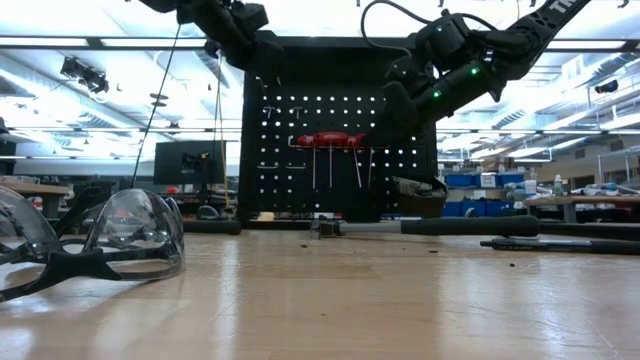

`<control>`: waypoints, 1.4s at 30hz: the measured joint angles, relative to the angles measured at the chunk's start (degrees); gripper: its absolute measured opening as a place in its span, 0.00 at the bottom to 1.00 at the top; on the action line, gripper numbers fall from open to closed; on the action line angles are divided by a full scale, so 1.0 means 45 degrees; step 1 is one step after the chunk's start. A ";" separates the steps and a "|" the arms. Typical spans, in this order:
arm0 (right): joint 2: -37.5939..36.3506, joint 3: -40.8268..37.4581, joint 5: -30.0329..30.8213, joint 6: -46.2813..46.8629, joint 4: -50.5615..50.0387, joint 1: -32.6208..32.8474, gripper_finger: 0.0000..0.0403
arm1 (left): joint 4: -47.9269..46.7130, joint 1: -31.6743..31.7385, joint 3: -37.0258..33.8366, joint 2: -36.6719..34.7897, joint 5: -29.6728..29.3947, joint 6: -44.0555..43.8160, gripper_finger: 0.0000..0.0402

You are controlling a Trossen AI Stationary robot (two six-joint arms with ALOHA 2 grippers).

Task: Hang tools onto peg board
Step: Adjust the top left hook

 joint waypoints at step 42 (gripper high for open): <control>0.0000 0.0000 -0.0301 0.0204 0.0079 0.0051 0.22 | -0.4561 0.0119 0.2610 0.0701 -0.0734 0.3659 0.00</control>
